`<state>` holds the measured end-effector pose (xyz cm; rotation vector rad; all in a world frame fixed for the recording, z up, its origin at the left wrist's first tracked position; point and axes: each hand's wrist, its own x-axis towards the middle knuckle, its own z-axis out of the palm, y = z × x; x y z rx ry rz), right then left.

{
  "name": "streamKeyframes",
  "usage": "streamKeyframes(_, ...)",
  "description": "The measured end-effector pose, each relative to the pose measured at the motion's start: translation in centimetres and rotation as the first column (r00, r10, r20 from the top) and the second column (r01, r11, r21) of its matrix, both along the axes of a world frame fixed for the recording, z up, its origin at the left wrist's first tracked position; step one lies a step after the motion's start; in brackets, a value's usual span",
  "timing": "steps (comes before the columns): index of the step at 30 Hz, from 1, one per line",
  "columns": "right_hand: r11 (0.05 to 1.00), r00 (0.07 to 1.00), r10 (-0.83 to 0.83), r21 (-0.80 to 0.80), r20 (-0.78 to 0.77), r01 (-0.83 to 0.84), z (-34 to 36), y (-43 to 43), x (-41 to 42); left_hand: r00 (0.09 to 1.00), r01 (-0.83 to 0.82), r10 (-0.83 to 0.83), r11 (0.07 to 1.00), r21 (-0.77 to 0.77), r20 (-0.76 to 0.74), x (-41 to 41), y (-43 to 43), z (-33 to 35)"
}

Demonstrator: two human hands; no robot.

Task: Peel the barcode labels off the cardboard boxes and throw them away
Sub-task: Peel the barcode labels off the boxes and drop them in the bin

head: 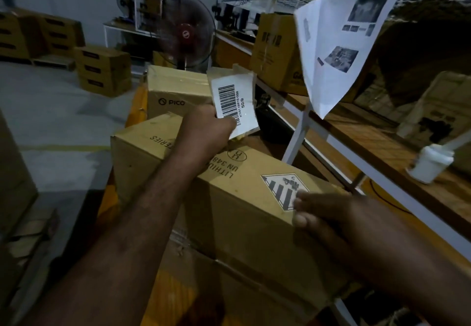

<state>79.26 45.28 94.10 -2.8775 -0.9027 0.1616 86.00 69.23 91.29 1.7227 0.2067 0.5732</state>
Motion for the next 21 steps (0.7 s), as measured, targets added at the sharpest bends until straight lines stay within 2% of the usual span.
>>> streamKeyframes(2, 0.996, 0.999, -0.023, -0.084, -0.04, 0.019, 0.4, -0.3, -0.8, 1.0, -0.015, 0.016, 1.0, 0.016, -0.006, 0.2, -0.2, 0.0)
streamKeyframes(5, 0.988, 0.985, -0.111, -0.119, -0.131, 0.096, 0.9, 1.1, 0.0, 0.999, -0.026, 0.028, 0.998, 0.059, -0.021, 0.1, -0.5, 0.3)
streamKeyframes(9, 0.995, 0.995, -0.082, -0.069, -0.062, 0.078, 0.0, 3.6, 3.7, 0.998, -0.033, 0.036, 0.998, 0.061, -0.052, -0.2, -0.9, 0.3)
streamKeyframes(13, 0.985, 0.989, -0.148, -0.091, 0.009, 0.149, -0.9, 4.6, 3.2, 0.996, -0.051, 0.053, 0.998, 0.043, -0.067, -0.2, -0.5, 0.2)
streamKeyframes(16, 0.976, 0.99, -0.139, -0.167, 0.005, 0.138, -1.3, 3.9, -0.5, 0.995, -0.095, 0.094, 0.995, -0.016, -0.043, -0.3, 0.0, 0.1)
streamKeyframes(19, 0.937, 0.98, -0.182, -0.317, -0.081, 0.148, -0.4, 2.9, -3.1, 0.992, -0.123, 0.125, 0.99, 0.065, -0.013, -0.6, -0.1, 0.1)
streamKeyframes(21, 0.939, 0.98, -0.197, -0.293, -0.037, 0.178, -0.2, 2.7, -2.4, 0.991, -0.131, 0.134, 0.985, 0.112, -0.017, -0.6, -0.6, 0.1)
